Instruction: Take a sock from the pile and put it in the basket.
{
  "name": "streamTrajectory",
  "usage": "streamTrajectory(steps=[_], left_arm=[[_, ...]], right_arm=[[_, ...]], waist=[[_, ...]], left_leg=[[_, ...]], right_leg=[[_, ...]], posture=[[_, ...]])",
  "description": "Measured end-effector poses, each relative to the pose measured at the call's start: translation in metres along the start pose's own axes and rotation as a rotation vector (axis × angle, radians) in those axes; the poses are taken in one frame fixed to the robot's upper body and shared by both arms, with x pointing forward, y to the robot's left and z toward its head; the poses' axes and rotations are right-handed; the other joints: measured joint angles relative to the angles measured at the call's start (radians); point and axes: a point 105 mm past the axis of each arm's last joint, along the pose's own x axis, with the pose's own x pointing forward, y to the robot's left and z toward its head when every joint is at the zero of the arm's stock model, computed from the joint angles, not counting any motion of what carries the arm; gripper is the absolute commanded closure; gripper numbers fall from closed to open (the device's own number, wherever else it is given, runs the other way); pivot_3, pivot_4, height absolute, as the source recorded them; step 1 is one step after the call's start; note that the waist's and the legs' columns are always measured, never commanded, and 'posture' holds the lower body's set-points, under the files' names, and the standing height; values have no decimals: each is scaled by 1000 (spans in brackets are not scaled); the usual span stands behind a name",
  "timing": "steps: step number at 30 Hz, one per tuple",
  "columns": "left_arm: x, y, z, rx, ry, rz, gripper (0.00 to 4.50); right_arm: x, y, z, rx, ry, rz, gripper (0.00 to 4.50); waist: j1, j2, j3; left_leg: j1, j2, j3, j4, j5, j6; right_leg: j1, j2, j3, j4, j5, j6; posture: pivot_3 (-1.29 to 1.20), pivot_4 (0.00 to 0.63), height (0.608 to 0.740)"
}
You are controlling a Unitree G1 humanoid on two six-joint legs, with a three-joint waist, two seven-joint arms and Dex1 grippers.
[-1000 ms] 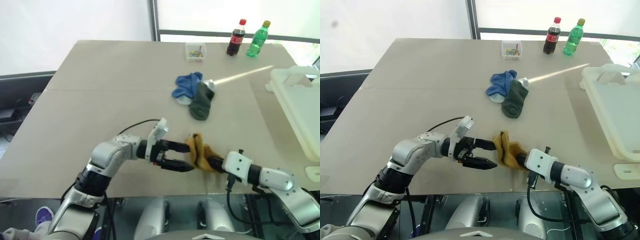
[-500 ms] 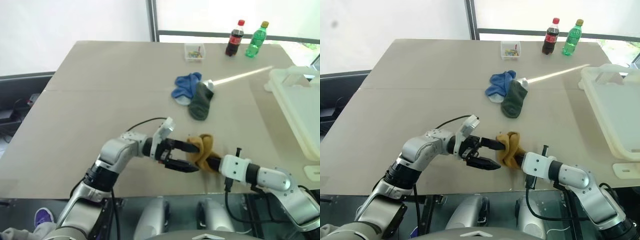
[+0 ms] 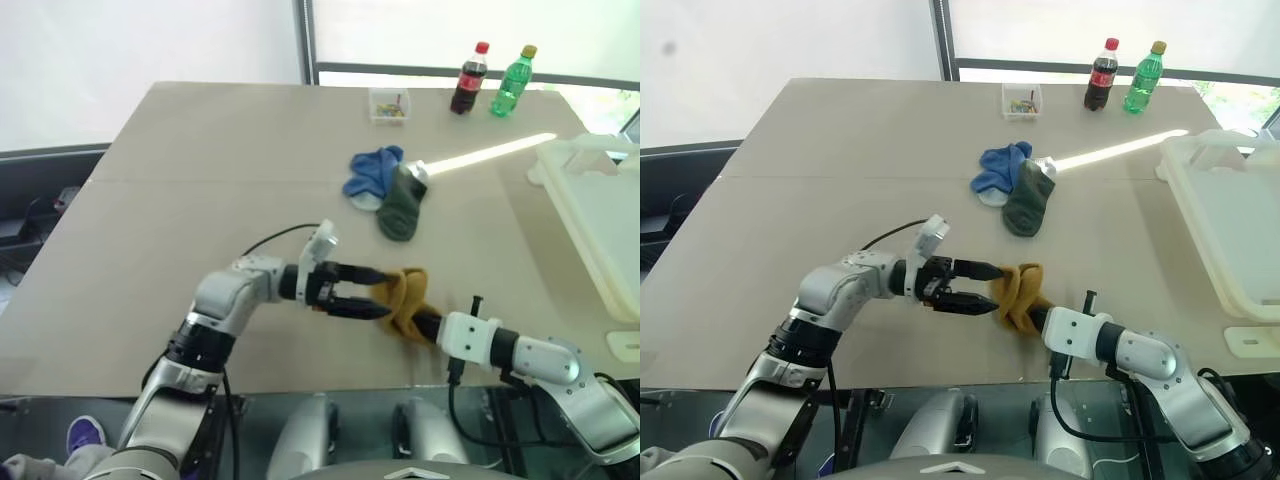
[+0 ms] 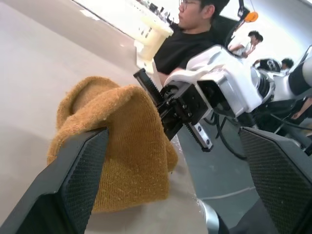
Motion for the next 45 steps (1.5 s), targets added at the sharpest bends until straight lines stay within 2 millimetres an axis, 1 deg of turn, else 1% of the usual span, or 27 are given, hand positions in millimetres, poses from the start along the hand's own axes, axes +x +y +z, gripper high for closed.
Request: streamTrajectory(steps=[2, 6, 8, 14, 17, 22, 25, 31, 39, 41, 43, 45], left_arm=[[8, 1, -4, 9, 23, -16, 0], [24, 2, -3, 44, 52, -63, 0], [28, 1, -7, 39, 68, -85, 0], [27, -9, -20, -27, 130, -178, 0], [25, -11, -25, -41, 159, -195, 0], [33, -5, -31, -64, 169, -163, 0], [37, -2, -31, -82, 160, -151, 0], [45, 2, -32, -111, 154, -153, 0], [49, 6, -29, -117, 147, -155, 0], [50, 6, -29, -116, 146, -156, 0], [50, 6, -29, -114, 143, -155, 0], [49, 7, -28, -111, 142, -151, 0]], right_arm=[[0, 0, 0, -2, 1, 0, 4402], [1, 0, 0, -5, 1, -1, 4402], [1, 1, 1, -7, 1, -2, 4402], [0, 0, 1, -6, 6, -28, 4402], [1, -1, 1, 12, 6, -43, 4402], [1, -3, 3, 36, 7, -58, 4402], [-2, -4, 3, 57, 12, -67, 4402], [-14, -8, 2, 130, 45, -84, 4402], [-35, -28, 8, 190, 40, -175, 4402], [-38, -29, 7, 201, 41, -185, 4402], [-43, -25, 4, 246, 36, -193, 4402], [-49, -26, 2, 295, 30, -211, 4402]], waist=[[0, 0, 0], [-1, 0, -1], [-1, 0, -1], [-1, 0, -1], [-1, 0, -1], [0, 0, -1], [2, 0, -1], [12, 1, -2], [25, 1, -2], [25, 1, -2], [26, 1, -2], [24, 1, -2]], left_leg=[[0, 0, 0, 0, 0, 0], [0, 0, 0, 0, 0, 0], [0, 0, 0, 0, 0, 0], [0, 1, 0, 0, 0, 0], [0, 1, 0, 0, 0, 0], [0, 1, 0, 1, 0, 0], [0, 1, -1, 1, 0, 0], [-1, -1, -2, 2, -1, 1], [-2, -1, -2, 2, -1, 1], [-2, -1, -2, 2, -1, 1], [-2, -1, -3, 2, -1, 1], [-2, -1, -3, 2, -1, 1]], right_leg=[[0, 0, 0, 0, 0, 0], [0, 0, 0, 0, 0, 0], [0, 0, 0, 0, 0, 0], [0, 1, 0, 0, 0, 0], [0, 1, 0, 0, 0, 0], [0, 0, 0, 0, 0, 0], [0, 0, -1, 0, 0, 0], [1, -2, -2, 0, 0, 0], [1, -2, -3, 0, 0, 0], [1, -2, -3, 0, 0, 0], [1, -2, -3, 0, 0, 0], [1, -2, -3, 0, 0, 0]], posture=[[0, 150, 735], [0, 150, 735], [0, 150, 735], [0, 150, 735], [0, 150, 735], [0, 150, 735], [0, 150, 735], [0, 150, 735], [0, 150, 735], [0, 150, 735], [0, 150, 735], [0, 150, 735]])
